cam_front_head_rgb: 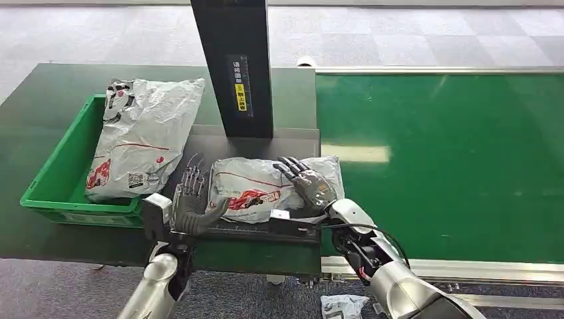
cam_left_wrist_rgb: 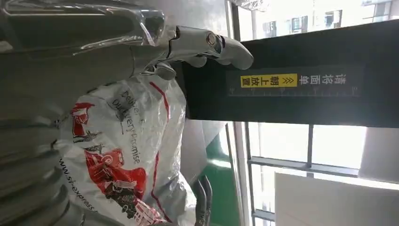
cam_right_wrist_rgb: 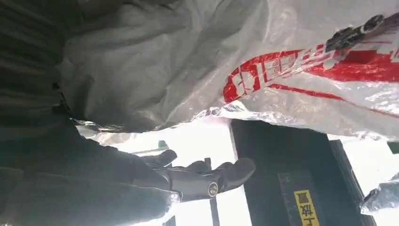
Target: Moved the parcel from conveyor to table for the left to box.
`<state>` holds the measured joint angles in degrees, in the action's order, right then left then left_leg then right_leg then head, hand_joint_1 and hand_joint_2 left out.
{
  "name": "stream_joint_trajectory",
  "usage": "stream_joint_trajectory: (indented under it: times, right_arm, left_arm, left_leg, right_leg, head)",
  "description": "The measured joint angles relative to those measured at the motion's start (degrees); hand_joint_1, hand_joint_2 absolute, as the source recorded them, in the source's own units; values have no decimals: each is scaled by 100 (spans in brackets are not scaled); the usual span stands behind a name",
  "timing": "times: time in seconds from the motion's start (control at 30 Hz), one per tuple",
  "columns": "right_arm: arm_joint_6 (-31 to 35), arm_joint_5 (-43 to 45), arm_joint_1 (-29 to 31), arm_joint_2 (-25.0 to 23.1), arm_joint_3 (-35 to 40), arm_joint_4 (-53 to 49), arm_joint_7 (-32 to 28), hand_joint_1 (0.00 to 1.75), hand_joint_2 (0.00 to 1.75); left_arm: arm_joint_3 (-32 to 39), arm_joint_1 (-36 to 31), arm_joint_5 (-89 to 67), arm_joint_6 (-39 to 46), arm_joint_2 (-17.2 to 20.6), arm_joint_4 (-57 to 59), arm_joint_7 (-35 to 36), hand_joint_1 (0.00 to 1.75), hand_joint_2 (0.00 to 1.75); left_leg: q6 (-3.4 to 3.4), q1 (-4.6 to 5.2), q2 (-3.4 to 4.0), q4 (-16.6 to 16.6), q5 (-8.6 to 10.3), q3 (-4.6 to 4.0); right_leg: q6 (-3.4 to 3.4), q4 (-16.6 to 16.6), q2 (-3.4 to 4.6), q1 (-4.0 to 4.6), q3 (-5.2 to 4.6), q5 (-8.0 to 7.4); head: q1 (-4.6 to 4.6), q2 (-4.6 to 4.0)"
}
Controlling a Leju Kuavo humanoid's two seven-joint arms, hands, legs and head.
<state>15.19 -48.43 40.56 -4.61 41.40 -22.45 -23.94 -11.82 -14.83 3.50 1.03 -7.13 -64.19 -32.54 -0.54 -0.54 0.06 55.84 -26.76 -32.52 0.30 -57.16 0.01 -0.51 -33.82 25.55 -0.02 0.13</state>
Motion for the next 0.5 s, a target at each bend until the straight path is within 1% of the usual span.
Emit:
stream_joint_trajectory:
  times: [0.13, 0.3, 0.33, 0.37, 0.43, 0.5]
  right_arm:
    - [-26, 501, -124, 7, -284, -37, -464, 0, 175]
    - [-403, 1303, -351, 31, -794, -291, -1133, 0, 175]
    - [-532, 1482, -396, 37, -912, -365, -1272, 0, 175]
    - [-825, 1824, -458, 42, -1035, -460, -1389, 0, 175]
    - [-1632, 2680, -662, 50, -1350, -828, -1547, 0, 175]
    - [-1919, 3027, -800, 59, -1595, -1101, -1587, 0, 175]
  left_arm:
    - [0, -8, 0, -24, 0, 26, -28, 0, 175]
    - [-24, -39, 0, -55, -2, 85, -72, 0, 175]
    - [-37, -47, 0, -57, -2, 103, -74, 0, 175]
    - [-50, -56, 0, -57, -7, 118, -77, 0, 175]
    - [-70, -60, 9, -55, -13, 129, -89, 0, 175]
    - [-70, -60, 11, -52, -13, 129, -94, 0, 175]
  left_leg:
    - [0, 0, 0, 0, 0, -1]
    - [0, 0, 0, 0, 0, -1]
    - [0, 0, 0, 0, 0, -1]
    - [0, 0, 0, 0, 0, -1]
    - [0, 0, -2, 0, 0, -3]
    - [0, 0, -1, 0, 0, -3]
  right_leg:
    - [0, 0, 0, 0, 0, 0]
    - [0, 0, 0, 0, -1, 0]
    - [0, 0, 0, 0, -1, 0]
    - [0, 0, 0, 0, -1, 0]
    - [0, 0, -1, 0, -1, 0]
    - [0, 0, 0, 0, -2, 0]
  head:
    - [0, 0]
    - [0, 2]
    - [0, 0]
    - [-2, 0]
    - [0, 0]
    - [0, 0]
